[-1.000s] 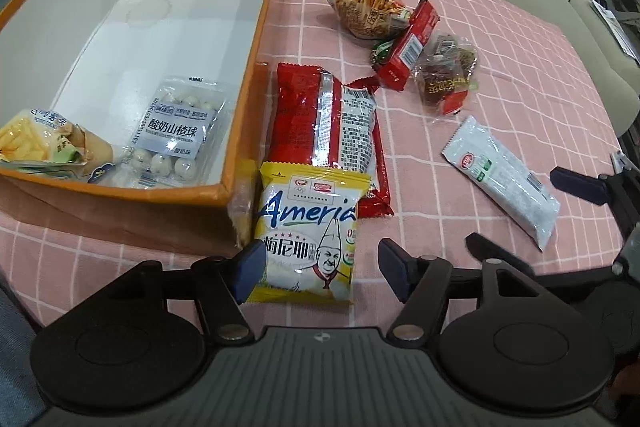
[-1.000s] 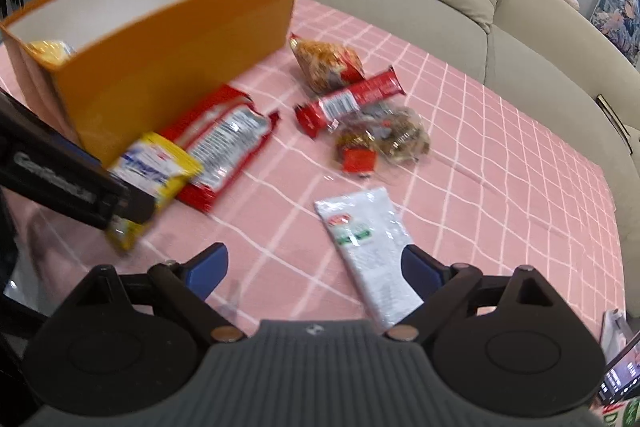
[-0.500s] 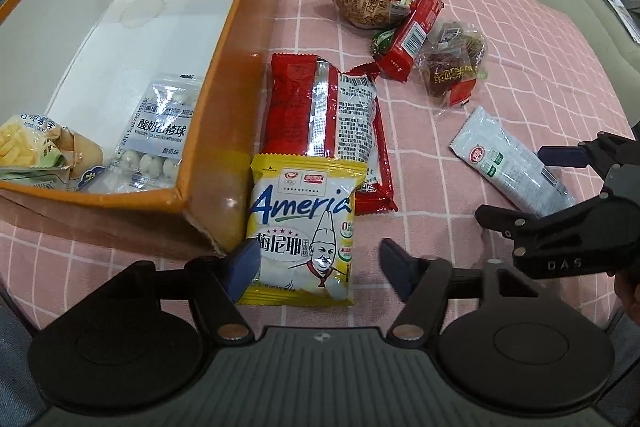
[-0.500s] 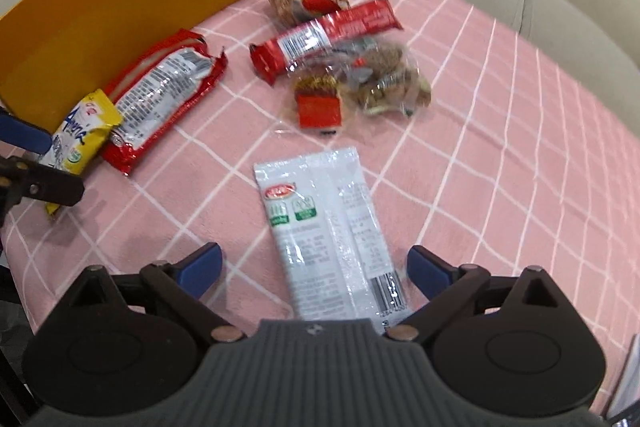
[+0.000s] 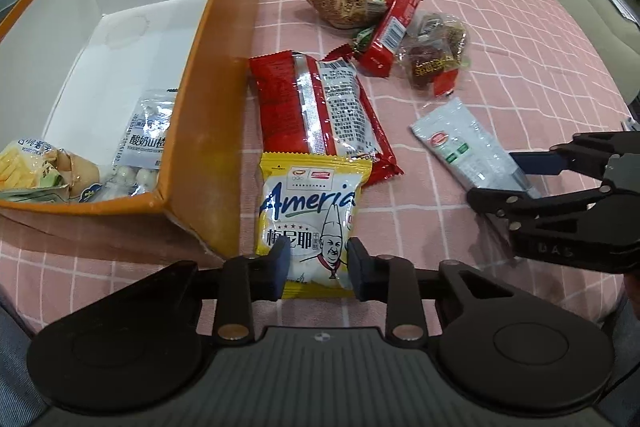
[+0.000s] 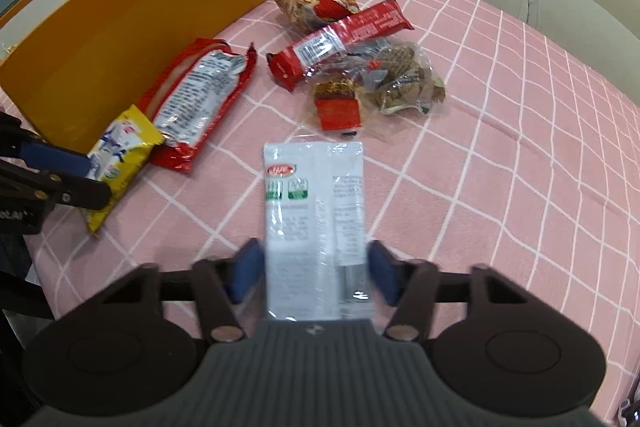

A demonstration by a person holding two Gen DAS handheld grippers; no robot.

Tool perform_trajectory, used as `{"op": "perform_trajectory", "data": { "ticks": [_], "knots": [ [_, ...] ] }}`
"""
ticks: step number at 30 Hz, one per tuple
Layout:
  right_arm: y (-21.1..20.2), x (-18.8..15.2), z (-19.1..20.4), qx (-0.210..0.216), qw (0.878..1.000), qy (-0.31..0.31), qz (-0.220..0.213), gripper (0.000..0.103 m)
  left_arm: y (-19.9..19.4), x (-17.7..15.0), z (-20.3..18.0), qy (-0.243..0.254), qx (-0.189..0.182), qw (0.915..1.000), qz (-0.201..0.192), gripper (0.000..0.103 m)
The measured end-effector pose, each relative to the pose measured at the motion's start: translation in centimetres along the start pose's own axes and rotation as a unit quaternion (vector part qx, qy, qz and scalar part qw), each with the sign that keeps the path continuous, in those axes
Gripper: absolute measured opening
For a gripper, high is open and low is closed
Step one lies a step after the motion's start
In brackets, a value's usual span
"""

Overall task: Organize snacks
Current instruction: 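Grasp the yellow Ameria bag with the left tool while the right grasps the white-green packet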

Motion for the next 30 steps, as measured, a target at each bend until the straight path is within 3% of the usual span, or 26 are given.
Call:
{"op": "perform_trajectory", "data": {
  "ticks": [1,4,6,9,11,13,16,20,30],
  "knots": [
    [-0.1,-0.1,0.3,0.000,1.000,0.004,0.001,0.049,-0.1,0.0,0.0,0.001,-0.007,1.0000,-0.001,0.027],
    [-0.3,-0.2,0.9,0.017,1.000,0.018,0.001,0.049,-0.3,-0.2,-0.2,-0.005,-0.045,0.9989,0.010,0.003],
    [-0.6,-0.3,1.3,0.032,0.999,0.030,0.000,0.049,-0.4,-0.4,-0.2,-0.008,-0.049,0.9987,0.013,0.004],
    [-1.0,-0.5,1.4,0.034,0.999,0.032,-0.007,0.053,-1.1,-0.3,-0.3,0.000,-0.031,0.9995,-0.010,0.027],
    [-1.2,-0.4,1.2,0.024,0.999,0.028,-0.012,0.065,-1.7,-0.1,-0.3,0.001,-0.027,0.9993,-0.027,0.065],
    [-1.3,-0.3,0.9,0.021,0.999,0.029,-0.016,0.078,-1.9,0.1,-0.3,0.000,-0.012,0.9992,-0.038,0.082],
    [-1.2,-0.3,0.4,0.017,0.999,0.039,-0.015,0.084,-1.2,0.1,0.1,-0.012,0.016,0.9996,-0.022,0.084],
    [-1.0,-0.5,0.4,0.022,0.998,0.051,-0.014,0.084,0.1,-0.1,1.0,-0.067,0.010,0.9977,0.002,0.084],
    [-0.4,-0.7,0.4,0.015,0.998,0.054,-0.010,0.083,1.0,0.0,0.4,-0.050,0.021,0.9981,-0.030,0.084]
  ]
}}
Point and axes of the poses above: each gripper's, at about its wrist camera, not at the fingertips, and y roughly the way its jaws point, z to its left, x to its top, the point moved 5 cm from there along y, roughly the way its jaws point, and after that the axes turned 3 degrees about -z, right-handed, at the moved point
